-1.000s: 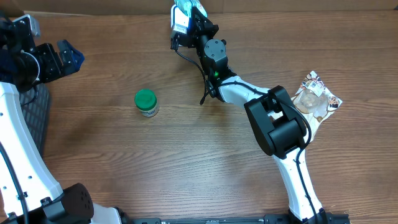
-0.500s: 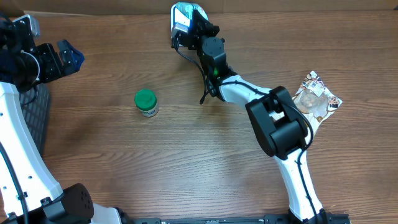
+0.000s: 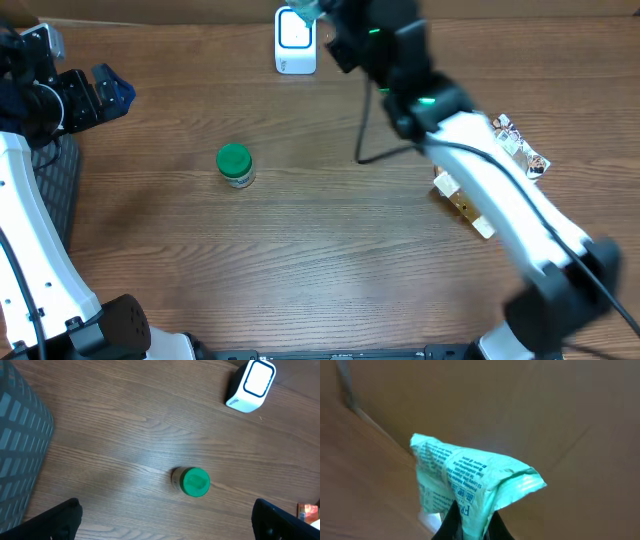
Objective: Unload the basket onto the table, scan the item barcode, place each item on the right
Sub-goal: 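Carry the wipes pack right and drop it beside the pouch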
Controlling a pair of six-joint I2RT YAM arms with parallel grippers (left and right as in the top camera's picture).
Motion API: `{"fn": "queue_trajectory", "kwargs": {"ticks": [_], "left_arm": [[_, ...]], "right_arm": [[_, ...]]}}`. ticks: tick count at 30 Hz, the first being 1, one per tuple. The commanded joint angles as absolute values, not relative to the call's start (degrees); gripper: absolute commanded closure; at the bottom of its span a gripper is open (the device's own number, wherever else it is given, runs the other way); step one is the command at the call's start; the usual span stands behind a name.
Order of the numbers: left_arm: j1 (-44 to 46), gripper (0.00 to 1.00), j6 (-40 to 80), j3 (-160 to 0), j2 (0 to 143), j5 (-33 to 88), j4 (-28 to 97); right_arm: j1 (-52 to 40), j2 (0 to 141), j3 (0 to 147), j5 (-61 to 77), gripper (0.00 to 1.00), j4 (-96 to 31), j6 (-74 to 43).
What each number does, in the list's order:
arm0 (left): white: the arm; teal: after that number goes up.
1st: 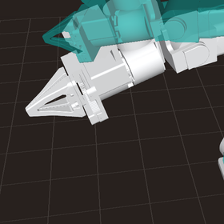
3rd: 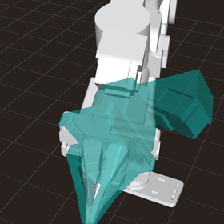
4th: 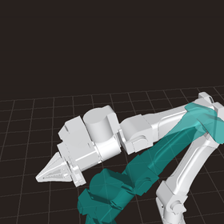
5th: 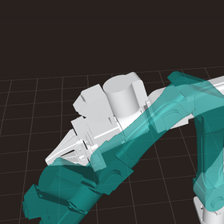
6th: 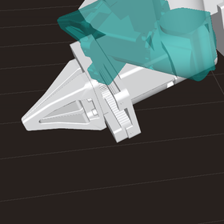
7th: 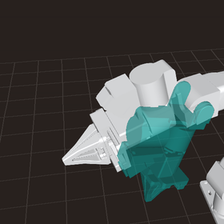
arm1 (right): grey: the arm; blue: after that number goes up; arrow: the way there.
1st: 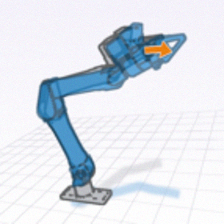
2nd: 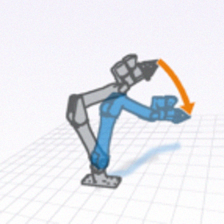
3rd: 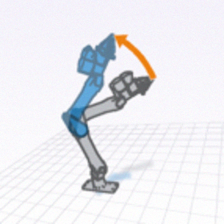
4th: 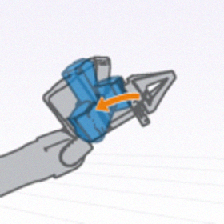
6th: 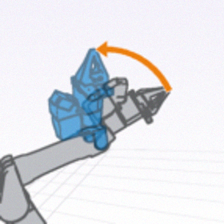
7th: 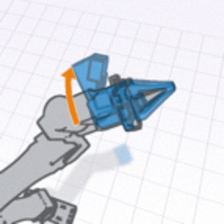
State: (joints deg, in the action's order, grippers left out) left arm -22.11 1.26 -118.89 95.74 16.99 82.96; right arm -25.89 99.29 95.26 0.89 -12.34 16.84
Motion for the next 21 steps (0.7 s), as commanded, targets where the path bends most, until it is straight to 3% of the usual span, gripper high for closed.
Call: {"fn": "queue_trajectory", "kwargs": {"ticks": [1, 4, 12, 15, 21], "left_arm": [[-21.7, 0.0, 0.2, -119.7, 95.4, 17.4, 82.9], [-21.7, 0.0, 0.2, -119.7, 95.4, 17.4, 82.9], [-21.7, 0.0, 0.2, -119.7, 95.4, 17.4, 82.9], [-21.7, 0.0, 0.2, -119.7, 95.4, 17.4, 82.9], [-21.7, 0.01, 0.2, -119.7, 95.4, 17.4, 82.9]], "right_arm": [[-21.6, 92.9, 96.7, 16.2, 0.96, -18.6, -8.3], [-17.5, 88.8, 96.7, 17.1, 0.96, -30.6, -17.5], [-0.4, 87.4, 95.9, 16.8, 0.96, -62.2, -21.5], [5.9, 89.7, 93.2, 13.7, 0.96, -66.3, -24.2], [16.0, 96.4, 84.5, 14.2, 0.96, -61.1, -27.9]]}}
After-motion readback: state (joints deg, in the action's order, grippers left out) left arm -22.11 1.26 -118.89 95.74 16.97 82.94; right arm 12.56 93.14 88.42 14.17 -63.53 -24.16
